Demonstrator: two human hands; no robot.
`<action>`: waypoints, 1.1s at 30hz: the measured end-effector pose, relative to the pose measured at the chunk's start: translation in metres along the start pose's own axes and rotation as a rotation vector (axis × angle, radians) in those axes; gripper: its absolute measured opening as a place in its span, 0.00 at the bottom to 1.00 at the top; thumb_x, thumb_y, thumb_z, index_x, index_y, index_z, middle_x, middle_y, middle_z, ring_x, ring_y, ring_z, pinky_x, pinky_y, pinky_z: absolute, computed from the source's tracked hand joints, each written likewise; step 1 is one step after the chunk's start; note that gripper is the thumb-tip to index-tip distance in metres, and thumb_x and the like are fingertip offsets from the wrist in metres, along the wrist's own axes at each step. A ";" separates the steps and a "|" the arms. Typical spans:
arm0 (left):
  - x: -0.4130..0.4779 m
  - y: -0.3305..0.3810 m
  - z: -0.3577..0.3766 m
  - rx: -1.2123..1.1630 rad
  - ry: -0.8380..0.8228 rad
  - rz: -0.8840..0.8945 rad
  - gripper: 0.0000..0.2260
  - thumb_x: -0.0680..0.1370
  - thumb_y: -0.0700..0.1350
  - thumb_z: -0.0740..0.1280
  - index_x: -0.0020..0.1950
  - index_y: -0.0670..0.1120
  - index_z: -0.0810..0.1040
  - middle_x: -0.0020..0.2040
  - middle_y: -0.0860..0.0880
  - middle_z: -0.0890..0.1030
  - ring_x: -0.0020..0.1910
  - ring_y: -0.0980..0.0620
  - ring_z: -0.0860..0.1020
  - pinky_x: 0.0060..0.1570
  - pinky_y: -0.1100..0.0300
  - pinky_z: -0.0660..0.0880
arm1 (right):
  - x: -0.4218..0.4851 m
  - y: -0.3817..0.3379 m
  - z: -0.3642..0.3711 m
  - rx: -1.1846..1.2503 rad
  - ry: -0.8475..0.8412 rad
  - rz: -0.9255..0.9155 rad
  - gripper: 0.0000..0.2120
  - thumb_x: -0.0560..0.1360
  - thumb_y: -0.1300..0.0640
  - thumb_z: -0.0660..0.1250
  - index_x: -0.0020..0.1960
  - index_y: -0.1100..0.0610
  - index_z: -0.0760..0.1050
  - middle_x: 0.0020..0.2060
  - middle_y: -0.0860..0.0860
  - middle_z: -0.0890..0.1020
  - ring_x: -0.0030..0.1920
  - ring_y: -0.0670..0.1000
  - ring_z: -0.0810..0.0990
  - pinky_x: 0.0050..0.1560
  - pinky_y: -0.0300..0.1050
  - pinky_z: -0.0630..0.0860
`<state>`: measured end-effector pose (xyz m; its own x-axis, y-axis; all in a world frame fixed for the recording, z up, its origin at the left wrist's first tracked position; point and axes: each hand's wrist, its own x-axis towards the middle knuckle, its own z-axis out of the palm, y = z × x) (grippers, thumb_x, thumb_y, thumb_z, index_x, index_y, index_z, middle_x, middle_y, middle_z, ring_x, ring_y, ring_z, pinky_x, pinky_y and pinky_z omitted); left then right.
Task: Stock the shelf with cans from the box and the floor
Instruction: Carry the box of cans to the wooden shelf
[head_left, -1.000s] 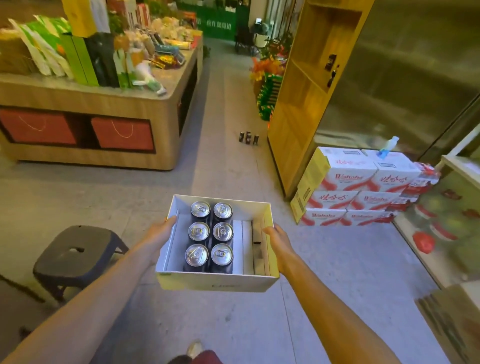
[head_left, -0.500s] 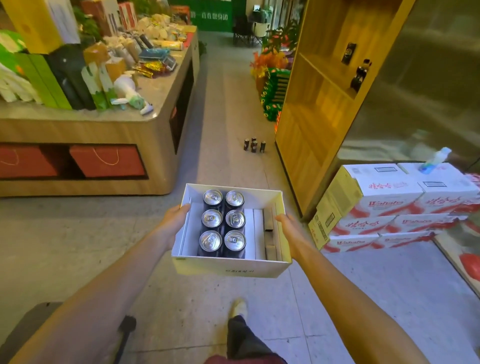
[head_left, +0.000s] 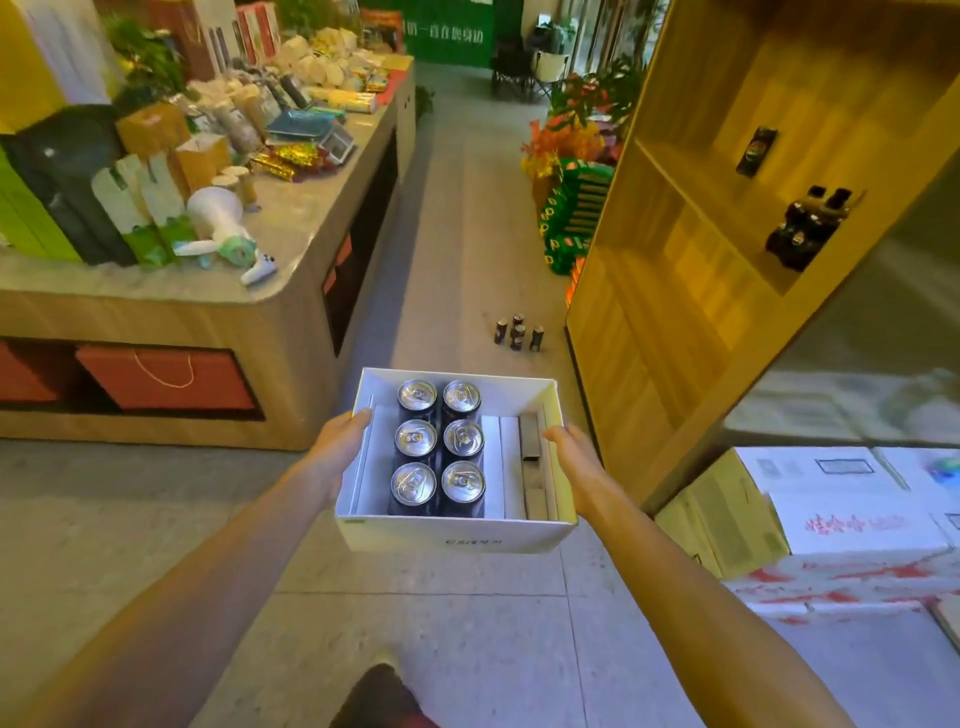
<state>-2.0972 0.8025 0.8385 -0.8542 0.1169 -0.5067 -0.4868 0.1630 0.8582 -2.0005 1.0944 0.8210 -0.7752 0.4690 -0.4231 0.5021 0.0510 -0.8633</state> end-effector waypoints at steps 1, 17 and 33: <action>0.020 0.009 0.004 0.002 -0.002 -0.004 0.19 0.82 0.52 0.61 0.69 0.46 0.75 0.68 0.45 0.77 0.68 0.41 0.73 0.70 0.41 0.66 | 0.020 -0.009 0.002 0.000 -0.001 0.000 0.22 0.81 0.50 0.59 0.74 0.50 0.65 0.56 0.50 0.74 0.53 0.51 0.73 0.52 0.50 0.68; 0.352 0.213 0.052 0.010 -0.077 -0.056 0.12 0.78 0.54 0.63 0.51 0.50 0.82 0.54 0.43 0.84 0.53 0.42 0.82 0.60 0.41 0.76 | 0.345 -0.171 0.042 0.034 0.102 0.021 0.22 0.82 0.50 0.60 0.75 0.49 0.65 0.60 0.51 0.73 0.57 0.51 0.70 0.55 0.50 0.68; 0.651 0.377 0.197 0.064 -0.072 -0.056 0.19 0.81 0.54 0.62 0.66 0.43 0.77 0.63 0.41 0.80 0.62 0.39 0.78 0.66 0.39 0.71 | 0.690 -0.281 -0.007 0.082 0.131 0.009 0.24 0.81 0.50 0.61 0.76 0.47 0.64 0.67 0.52 0.73 0.57 0.48 0.69 0.56 0.48 0.66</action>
<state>-2.8009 1.1326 0.8164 -0.8094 0.1754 -0.5604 -0.5190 0.2328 0.8225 -2.6738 1.4103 0.7732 -0.7114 0.5804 -0.3963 0.4721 -0.0232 -0.8812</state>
